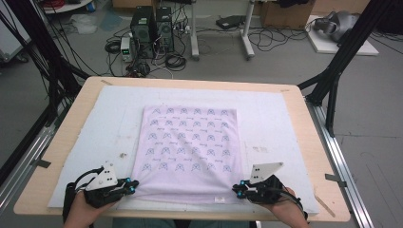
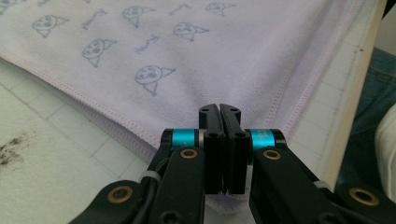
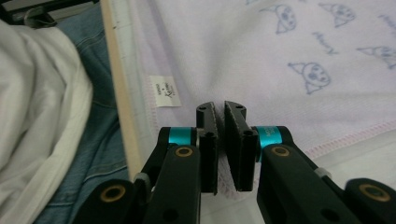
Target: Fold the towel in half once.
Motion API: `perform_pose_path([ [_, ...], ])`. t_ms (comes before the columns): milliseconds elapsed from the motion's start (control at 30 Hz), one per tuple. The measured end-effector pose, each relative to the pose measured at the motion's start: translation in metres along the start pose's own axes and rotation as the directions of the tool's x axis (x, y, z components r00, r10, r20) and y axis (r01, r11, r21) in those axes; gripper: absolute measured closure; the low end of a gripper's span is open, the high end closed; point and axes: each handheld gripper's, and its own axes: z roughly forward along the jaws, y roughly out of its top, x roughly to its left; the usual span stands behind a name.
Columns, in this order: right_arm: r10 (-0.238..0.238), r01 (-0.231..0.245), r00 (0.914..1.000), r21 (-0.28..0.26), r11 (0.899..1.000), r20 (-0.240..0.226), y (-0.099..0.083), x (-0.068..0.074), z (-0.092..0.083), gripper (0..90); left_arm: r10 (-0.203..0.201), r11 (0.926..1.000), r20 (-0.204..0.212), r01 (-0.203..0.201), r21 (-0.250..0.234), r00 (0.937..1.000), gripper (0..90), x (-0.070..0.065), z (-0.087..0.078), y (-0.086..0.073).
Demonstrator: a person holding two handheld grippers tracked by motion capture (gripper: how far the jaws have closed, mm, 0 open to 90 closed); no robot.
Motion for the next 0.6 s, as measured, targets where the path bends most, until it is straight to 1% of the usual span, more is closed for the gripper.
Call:
perform_pose_path([
  [33, 0.007, -0.007, 0.9997, 0.010, 1.000, -0.023, -0.001, 0.002, 0.002, 83.6, 0.001, 0.9999, -0.004, -0.001, 0.012, 1.0000, 87.7, -0.001, -0.001, -0.001],
  [67, 0.006, -0.004, 0.9982, 0.036, 0.999, -0.060, -0.003, 0.002, 0.005, 81.7, -0.002, 0.9997, 0.000, 0.002, 0.025, 1.0000, 87.2, 0.000, -0.001, -0.003],
  [100, 0.007, -0.003, 0.9972, 0.055, 0.998, -0.074, -0.005, 0.004, 0.009, 75.9, -0.016, 0.9995, 0.009, 0.016, 0.028, 0.9998, 85.9, 0.000, -0.001, -0.005],
  [133, 0.014, -0.010, 0.9970, 0.053, 0.999, -0.076, -0.007, 0.005, 0.011, 72.2, -0.029, 0.9991, 0.012, 0.028, 0.031, 0.9995, 81.0, 0.001, -0.001, -0.006],
  [167, 0.025, -0.022, 0.9966, 0.036, 0.999, -0.079, -0.008, 0.005, 0.011, 70.6, -0.038, 0.9988, 0.011, 0.037, 0.031, 0.9992, 75.3, 0.001, -0.002, -0.007],
  [200, 0.031, -0.031, 0.9965, 0.008, 0.999, -0.078, -0.008, 0.005, 0.010, 69.8, -0.037, 0.9989, 0.008, 0.036, 0.031, 0.9993, 70.9, 0.001, -0.002, -0.008],
  [233, 0.038, -0.039, 0.9964, -0.013, 0.999, -0.076, -0.007, 0.005, 0.010, 69.2, -0.034, 0.9987, -0.004, 0.034, 0.038, 0.9994, 71.0, 0.001, -0.001, -0.009],
  [267, 0.036, -0.038, 0.9965, -0.019, 0.999, -0.076, -0.007, 0.005, 0.010, 69.0, -0.026, 0.9982, -0.011, 0.027, 0.054, 0.9996, 71.6, 0.001, 0.000, -0.009],
  [333, 0.034, -0.034, 0.9977, 0.003, 0.999, -0.058, -0.007, 0.004, 0.013, 68.6, -0.029, 0.9982, -0.007, 0.030, 0.053, 0.9995, 72.2, 0.002, 0.001, -0.010],
  [367, 0.036, -0.035, 0.9975, 0.015, 0.999, -0.061, -0.008, 0.004, 0.015, 67.7, -0.032, 0.9983, -0.007, 0.032, 0.049, 0.9995, 71.9, 0.003, 0.001, -0.009],
  [400, 0.037, -0.037, 0.9974, 0.011, 0.999, -0.062, -0.009, 0.003, 0.016, 66.4, -0.036, 0.9984, -0.013, 0.036, 0.043, 0.9993, 70.5, 0.004, 0.001, -0.008],
  [467, 0.054, -0.054, 0.9970, -0.011, 0.998, -0.056, -0.009, 0.000, 0.015, 63.4, -0.042, 0.9986, -0.023, 0.043, 0.030, 0.9988, 67.1, 0.007, 0.001, -0.005],
  [500, 0.067, -0.068, 0.9965, -0.019, 0.998, -0.050, -0.008, -0.003, 0.014, 61.3, -0.053, 0.9983, -0.028, 0.054, 0.022, 0.9982, 65.2, 0.008, 0.002, -0.003],
  [567, 0.084, -0.086, 0.9957, -0.043, 0.995, -0.039, -0.005, -0.010, 0.010, 58.7, -0.065, 0.9979, -0.038, 0.065, 0.007, 0.9972, 60.5, 0.014, 0.003, 0.001],
  [600, 0.094, -0.095, 0.9953, -0.050, 0.994, -0.024, -0.003, -0.013, 0.009, 55.7, -0.073, 0.9973, -0.039, 0.073, -0.003, 0.9965, 59.5, 0.016, 0.004, 0.004],
])
